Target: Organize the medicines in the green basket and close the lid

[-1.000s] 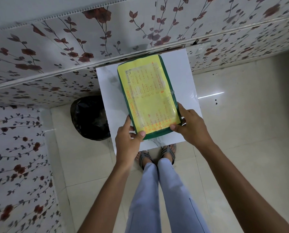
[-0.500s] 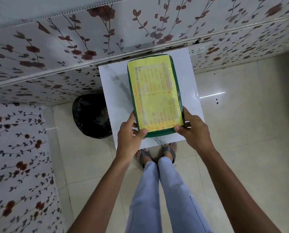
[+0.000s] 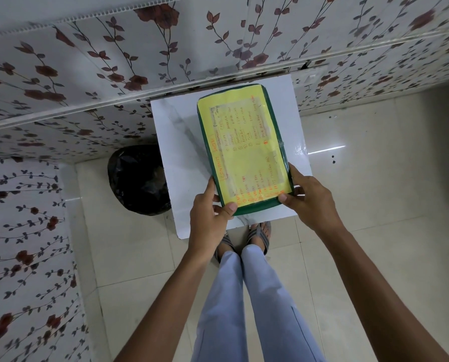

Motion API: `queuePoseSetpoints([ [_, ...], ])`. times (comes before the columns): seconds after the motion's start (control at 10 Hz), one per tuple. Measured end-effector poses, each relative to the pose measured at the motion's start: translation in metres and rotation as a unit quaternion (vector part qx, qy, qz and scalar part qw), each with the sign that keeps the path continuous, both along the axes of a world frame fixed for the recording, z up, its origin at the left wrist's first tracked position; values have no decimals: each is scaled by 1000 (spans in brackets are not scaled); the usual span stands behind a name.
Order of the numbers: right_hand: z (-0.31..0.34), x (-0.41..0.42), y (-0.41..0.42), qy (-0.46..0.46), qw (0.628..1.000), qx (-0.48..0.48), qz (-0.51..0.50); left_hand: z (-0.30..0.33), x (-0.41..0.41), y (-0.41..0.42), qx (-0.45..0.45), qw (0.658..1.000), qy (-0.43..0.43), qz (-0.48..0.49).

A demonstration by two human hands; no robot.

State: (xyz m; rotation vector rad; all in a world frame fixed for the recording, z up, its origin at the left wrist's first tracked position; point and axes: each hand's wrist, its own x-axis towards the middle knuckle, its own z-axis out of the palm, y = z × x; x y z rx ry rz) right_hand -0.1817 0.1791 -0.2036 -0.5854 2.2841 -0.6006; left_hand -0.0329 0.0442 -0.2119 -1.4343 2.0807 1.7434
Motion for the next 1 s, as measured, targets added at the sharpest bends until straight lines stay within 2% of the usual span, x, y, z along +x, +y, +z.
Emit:
queuePoseSetpoints([
  [0.3,1,7,4,-3,1000,-13,-2,5,4,1,-4,1000,-7,-10],
  [0.4,3,4,2,6,1000,11,23,5,2,-2,-5,1000,-9,-9],
  [0.5,19,4,-1,17,999,18,-25,19,0,-3,-13,999,-33,-3],
  [0.6,45,6,-7,51,991,-63,-102,42,-1,-4,-27,997,-24,63],
  [0.7,80,10,-12,14,980,-132,-149,81,-1,-2,-31,992,34,122],
  [0.8,112,14,-3,-70,957,-199,-201,122,4,16,5,975,114,189],
  [0.9,149,21,17,-170,922,-274,-215,159,11,40,34,964,169,200],
  [1.0,193,32,56,-229,887,-358,-179,195,26,78,66,943,245,214],
])
